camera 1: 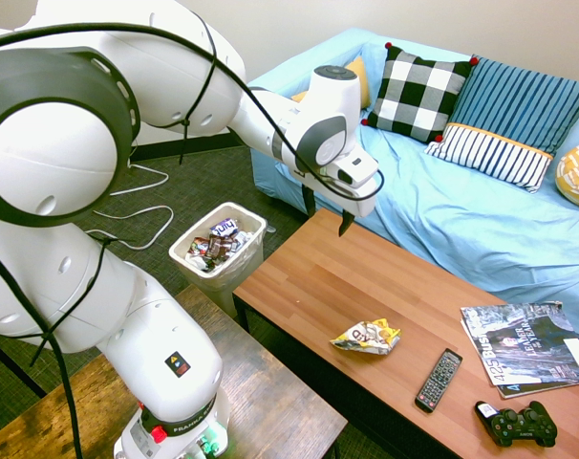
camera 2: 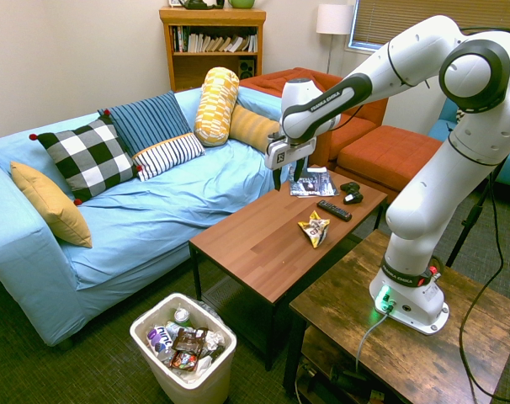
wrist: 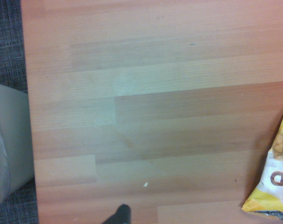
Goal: Throw the chip bag in the trash bin
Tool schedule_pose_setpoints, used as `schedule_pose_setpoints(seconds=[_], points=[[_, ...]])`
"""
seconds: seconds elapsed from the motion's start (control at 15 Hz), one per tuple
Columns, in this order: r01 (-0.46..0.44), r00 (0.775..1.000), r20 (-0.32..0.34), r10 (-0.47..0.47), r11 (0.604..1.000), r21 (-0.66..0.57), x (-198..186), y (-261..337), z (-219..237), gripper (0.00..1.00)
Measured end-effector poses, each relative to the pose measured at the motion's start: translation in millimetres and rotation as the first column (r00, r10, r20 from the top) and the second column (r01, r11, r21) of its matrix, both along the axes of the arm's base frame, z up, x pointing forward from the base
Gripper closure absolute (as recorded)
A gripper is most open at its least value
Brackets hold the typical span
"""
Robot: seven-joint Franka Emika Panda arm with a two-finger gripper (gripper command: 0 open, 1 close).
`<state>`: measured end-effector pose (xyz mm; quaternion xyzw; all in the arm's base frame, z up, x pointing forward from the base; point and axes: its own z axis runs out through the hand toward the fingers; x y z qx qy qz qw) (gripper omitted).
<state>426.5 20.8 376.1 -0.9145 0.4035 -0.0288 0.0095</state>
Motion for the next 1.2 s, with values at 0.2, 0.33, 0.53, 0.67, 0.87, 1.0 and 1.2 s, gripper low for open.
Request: schedule_pose_setpoints(seconds=[0.2,0.33,0.53,0.67,0.87,1.0,1.2], points=[[0.010,1.000,-0.018,-0.010,1.000,0.000,0,-4,-3,0.00],[0.040,0.998,-0.040,-0.040,0.999,-0.008,2,-19,-13,0.00],[0.097,0.992,-0.073,-0.098,0.995,-0.020,5,-46,-39,0.00],[0.138,0.986,-0.087,-0.141,0.990,-0.031,9,-64,-63,0.00],[0.205,0.969,-0.132,-0.211,0.977,-0.059,9,-86,-107,0.00],[0.232,0.957,-0.163,-0.239,0.971,-0.062,7,-95,-138,0.00],[0.261,0.946,-0.182,-0.268,0.963,-0.064,4,-109,-176,0.00]])
